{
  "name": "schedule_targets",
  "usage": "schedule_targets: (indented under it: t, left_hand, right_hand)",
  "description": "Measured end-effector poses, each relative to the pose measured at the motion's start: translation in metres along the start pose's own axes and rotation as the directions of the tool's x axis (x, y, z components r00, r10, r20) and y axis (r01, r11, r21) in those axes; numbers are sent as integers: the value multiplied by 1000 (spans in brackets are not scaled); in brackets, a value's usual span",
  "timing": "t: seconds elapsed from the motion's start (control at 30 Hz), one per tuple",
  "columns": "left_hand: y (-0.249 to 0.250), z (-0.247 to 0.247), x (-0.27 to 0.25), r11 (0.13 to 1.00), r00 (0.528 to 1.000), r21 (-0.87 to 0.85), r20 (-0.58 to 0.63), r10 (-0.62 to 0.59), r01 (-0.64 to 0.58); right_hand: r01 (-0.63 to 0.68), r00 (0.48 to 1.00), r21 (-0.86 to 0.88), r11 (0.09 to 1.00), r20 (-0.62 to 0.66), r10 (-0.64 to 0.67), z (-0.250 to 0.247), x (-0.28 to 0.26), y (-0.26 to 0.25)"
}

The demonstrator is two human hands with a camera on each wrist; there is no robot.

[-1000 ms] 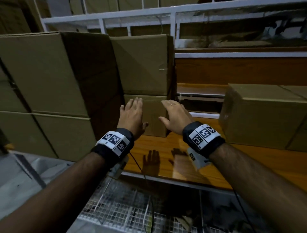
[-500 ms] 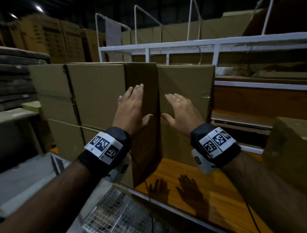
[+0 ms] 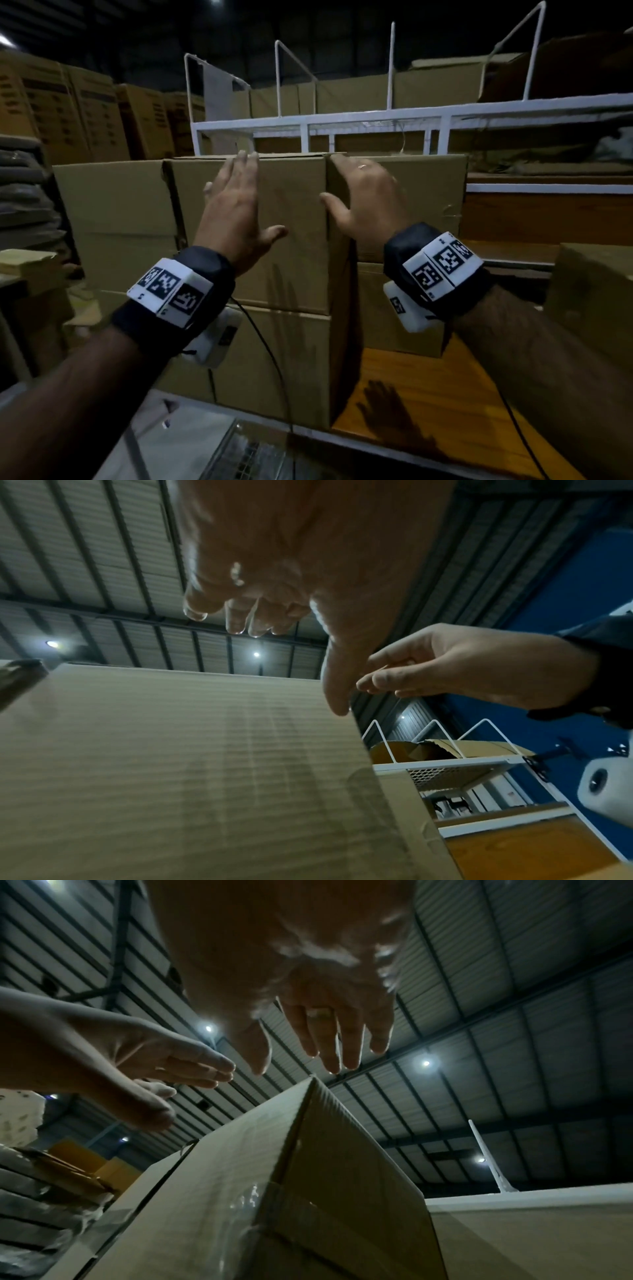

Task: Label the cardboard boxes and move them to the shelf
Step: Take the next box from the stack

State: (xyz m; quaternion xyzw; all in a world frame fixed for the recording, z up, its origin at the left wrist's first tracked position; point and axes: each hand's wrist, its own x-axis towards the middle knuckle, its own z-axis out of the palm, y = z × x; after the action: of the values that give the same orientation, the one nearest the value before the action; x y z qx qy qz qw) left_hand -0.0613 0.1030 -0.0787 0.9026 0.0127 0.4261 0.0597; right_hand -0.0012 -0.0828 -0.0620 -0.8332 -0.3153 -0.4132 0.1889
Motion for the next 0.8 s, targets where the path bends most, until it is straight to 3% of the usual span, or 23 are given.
schedule_targets:
  t: [0.2, 0.37, 0.53, 0.8]
  left_hand:
    - [-83, -17, 32, 999, 999, -6, 15, 42, -42]
    - [-122, -21, 58, 999, 996, 7, 76, 41, -41]
    - [-129, -5, 74, 987, 975, 102, 196, 101, -123]
    - [-122, 9, 80, 994, 989, 17, 94, 110, -112]
  right_hand:
    - [-70, 993, -135, 988, -103, 57, 9, 36, -48]
    - [-115, 989, -252, 961, 60, 134, 15, 61, -63]
    - [-200, 946, -288, 936, 192, 262, 28, 64, -64]
    - [-211, 948, -237, 948, 188, 258, 33, 63, -55]
